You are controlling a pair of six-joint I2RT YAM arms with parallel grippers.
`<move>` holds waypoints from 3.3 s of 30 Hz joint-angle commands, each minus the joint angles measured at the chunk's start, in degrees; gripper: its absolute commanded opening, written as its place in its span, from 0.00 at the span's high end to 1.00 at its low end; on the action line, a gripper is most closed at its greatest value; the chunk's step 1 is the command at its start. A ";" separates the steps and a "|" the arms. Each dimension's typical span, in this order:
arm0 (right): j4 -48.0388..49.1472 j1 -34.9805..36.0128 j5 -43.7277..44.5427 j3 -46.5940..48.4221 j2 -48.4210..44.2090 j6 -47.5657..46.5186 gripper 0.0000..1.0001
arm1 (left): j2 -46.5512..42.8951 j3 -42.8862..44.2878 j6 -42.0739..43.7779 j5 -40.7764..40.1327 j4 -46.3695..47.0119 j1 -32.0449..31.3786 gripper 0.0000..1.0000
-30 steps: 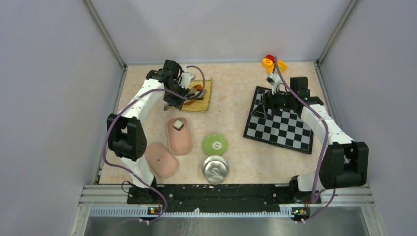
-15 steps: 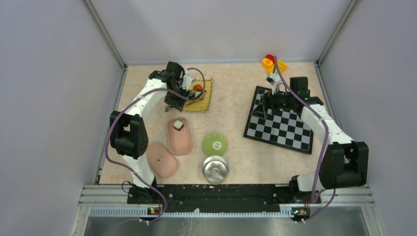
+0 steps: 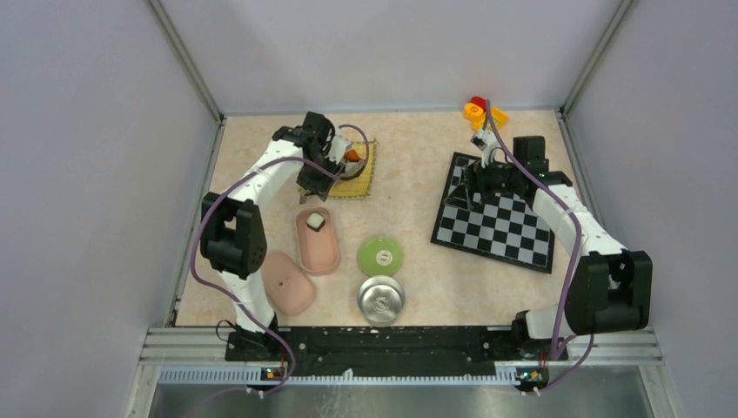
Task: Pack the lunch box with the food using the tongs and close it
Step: Pick up the fake food from the plate, then place the fake food in the packing box.
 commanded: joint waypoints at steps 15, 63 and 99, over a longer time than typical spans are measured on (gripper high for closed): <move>0.62 0.02 -1.00 0.27 -2.19 -1.30 0.15 | -0.68 -0.20 0.68 -1.45 1.31 -2.38 0.51; 0.94 -0.36 -2.41 -0.21 -1.15 -1.08 0.15 | -46.40 -25.51 47.59 9.44 -13.85 16.61 0.84; 0.93 -0.38 -2.14 -0.22 -0.82 -1.03 0.15 | -44.01 -33.67 53.24 -0.01 -8.63 16.20 0.63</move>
